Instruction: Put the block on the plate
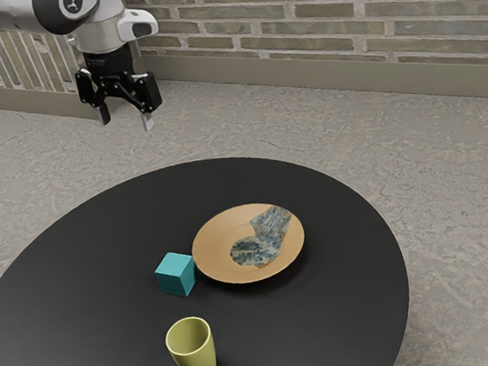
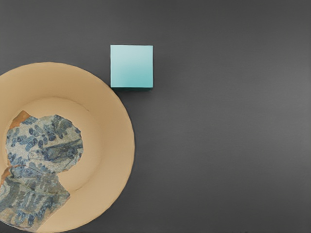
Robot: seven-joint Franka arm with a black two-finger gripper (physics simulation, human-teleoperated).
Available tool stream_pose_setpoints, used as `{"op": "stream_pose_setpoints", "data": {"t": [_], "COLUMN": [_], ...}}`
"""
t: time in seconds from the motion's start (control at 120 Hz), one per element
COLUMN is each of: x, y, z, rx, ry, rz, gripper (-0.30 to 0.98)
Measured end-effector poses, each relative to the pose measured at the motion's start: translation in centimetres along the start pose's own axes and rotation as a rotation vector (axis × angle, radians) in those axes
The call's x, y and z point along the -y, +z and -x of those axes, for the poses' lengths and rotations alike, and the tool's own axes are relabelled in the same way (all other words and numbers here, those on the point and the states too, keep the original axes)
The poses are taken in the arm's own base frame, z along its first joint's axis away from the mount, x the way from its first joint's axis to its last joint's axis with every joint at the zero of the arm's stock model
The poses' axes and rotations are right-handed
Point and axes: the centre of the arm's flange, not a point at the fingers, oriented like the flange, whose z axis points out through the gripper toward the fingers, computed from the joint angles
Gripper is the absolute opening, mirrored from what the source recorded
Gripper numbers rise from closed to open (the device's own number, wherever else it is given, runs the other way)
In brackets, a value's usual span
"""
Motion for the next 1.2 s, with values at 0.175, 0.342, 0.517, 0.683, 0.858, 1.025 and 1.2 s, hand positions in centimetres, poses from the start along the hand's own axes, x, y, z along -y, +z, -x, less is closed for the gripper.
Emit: {"op": "stream_pose_setpoints", "data": {"t": [0.175,0.342,0.517,0.683,0.858,1.025,1.2], "x": [0.0,0.2,0.7,2.4,2.5,3.0,2.8], "y": [0.7,3.9,7.2,12.6,15.1,15.3,17.3], "z": [-0.4,-2.4,-6.9,-10.1,-11.9,-12.6,-13.4], "rx": [0.010,0.033,0.030,0.066,0.062,0.045,0.060], "ry": [-0.004,-0.018,-0.050,-0.097,-0.109,-0.123,-0.121], "rz": [-0.002,-0.010,-0.002,0.009,0.026,0.032,0.032], "gripper": [0.69,0.69,0.69,0.69,0.69,0.69,0.69]}}
